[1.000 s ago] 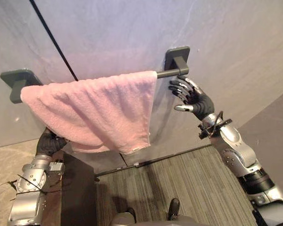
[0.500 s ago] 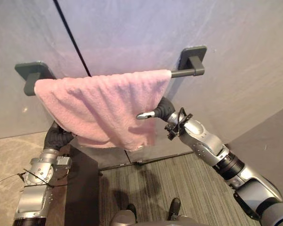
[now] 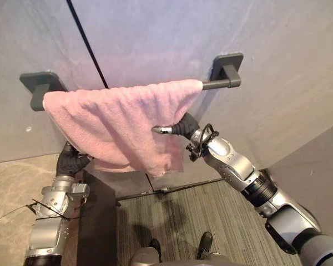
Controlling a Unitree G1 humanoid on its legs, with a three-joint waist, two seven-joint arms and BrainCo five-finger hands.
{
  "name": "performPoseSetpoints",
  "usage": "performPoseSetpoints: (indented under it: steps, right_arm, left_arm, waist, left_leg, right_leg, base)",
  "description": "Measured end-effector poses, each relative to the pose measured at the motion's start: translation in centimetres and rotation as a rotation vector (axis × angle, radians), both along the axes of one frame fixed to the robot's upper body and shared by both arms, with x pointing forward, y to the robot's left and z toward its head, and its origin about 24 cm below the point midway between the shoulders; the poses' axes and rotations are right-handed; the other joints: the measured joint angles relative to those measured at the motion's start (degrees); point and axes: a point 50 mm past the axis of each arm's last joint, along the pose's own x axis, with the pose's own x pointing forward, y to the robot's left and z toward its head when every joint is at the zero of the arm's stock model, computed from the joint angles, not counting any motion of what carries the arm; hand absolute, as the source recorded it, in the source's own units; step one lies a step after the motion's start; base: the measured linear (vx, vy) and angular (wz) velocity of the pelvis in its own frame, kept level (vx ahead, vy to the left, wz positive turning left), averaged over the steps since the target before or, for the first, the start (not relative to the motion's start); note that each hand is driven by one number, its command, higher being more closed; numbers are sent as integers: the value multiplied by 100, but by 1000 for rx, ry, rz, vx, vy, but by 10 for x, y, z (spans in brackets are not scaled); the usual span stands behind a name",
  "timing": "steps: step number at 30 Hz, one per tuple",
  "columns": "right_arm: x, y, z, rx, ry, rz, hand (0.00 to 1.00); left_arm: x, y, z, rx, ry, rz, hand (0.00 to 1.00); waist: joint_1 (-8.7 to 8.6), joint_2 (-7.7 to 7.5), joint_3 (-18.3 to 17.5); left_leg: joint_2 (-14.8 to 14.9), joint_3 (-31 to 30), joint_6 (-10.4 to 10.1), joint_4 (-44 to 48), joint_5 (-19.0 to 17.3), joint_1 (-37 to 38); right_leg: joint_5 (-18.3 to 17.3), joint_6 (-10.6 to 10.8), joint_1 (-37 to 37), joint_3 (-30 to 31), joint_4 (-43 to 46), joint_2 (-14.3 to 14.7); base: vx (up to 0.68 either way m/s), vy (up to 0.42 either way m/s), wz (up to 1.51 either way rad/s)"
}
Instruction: Organize washtable
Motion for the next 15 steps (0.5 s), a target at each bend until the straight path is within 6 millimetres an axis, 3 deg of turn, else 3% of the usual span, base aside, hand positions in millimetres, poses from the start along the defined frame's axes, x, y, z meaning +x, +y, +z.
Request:
performPoseSetpoints:
  steps: [3,5,6,15]
  right_arm:
    - [3,-16,2,61,-2,-71,100]
    - [7,-39,3,85,-11,-159,100]
    - [8,-46,4,77,-20,-178,100]
    - [10,-63,3,97,-4,-221,100]
  left_arm:
    - [1,6,6,-1,-22,36,100]
    - [-3,19,13,6,-54,88,100]
    - [-3,16,15,9,-65,72,100]
    - [-1,5,19,14,-91,-1,100]
  waist:
    - [3,0,-3]
    - [1,0,-3]
    - [-3,0,-4]
    - [-60,-17,-15]
  left_leg:
    - [-5,7,-7,0,7,9]
    - [-23,7,5,-2,21,10]
    - [-43,8,17,-3,29,10]
    - [-78,53,30,-10,41,36]
  right_leg:
    - [0,0,2,20,0,-2]
    - [0,0,3,16,0,-18]
    - [0,0,3,18,0,-34]
    - [0,1,4,81,0,-65]
  base:
    - [-52,-15,-2]
    - [-48,-4,0]
    - [-54,1,0]
    - [-25,3,-2]
